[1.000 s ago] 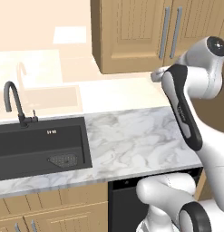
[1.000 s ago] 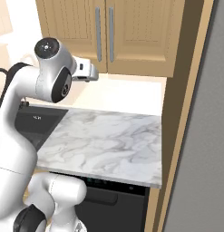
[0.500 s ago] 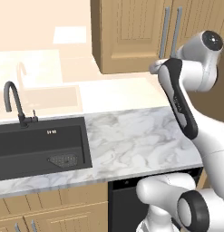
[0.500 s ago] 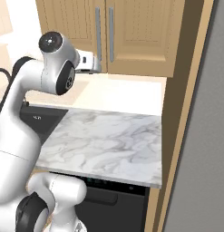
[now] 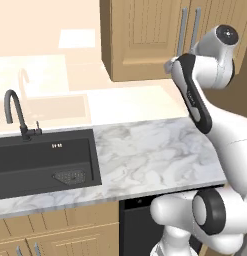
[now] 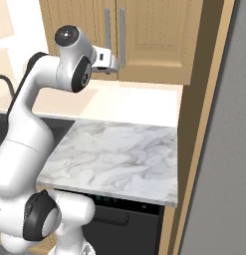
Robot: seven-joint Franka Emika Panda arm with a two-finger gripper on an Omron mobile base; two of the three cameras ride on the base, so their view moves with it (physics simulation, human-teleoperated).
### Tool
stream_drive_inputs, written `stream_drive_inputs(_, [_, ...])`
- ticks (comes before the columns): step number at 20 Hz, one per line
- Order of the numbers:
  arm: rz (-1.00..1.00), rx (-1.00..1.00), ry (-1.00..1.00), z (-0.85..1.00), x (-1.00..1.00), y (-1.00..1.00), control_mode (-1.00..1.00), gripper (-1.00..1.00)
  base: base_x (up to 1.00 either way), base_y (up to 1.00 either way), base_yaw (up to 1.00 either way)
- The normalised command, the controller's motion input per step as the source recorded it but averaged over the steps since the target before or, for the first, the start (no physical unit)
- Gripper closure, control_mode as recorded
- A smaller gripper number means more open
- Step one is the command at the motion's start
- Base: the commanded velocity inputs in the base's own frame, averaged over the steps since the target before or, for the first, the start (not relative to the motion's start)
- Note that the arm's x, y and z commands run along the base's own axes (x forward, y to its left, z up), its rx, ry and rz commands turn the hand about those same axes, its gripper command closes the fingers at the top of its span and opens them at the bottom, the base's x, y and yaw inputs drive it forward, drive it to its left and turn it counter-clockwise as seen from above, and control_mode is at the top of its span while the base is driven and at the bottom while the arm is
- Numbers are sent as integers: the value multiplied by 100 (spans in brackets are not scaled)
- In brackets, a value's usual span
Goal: Open the cabinet and move the ladle to the pot. Then close the cabinet.
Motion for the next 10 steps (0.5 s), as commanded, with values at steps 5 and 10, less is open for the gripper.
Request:
stream_drive_inputs(5, [0,0,-7,6,21,-16,-100,-100,0,0,0])
stream_drive_inputs(10, [0,0,-7,14,25,-11,-100,-100,0,0,0])
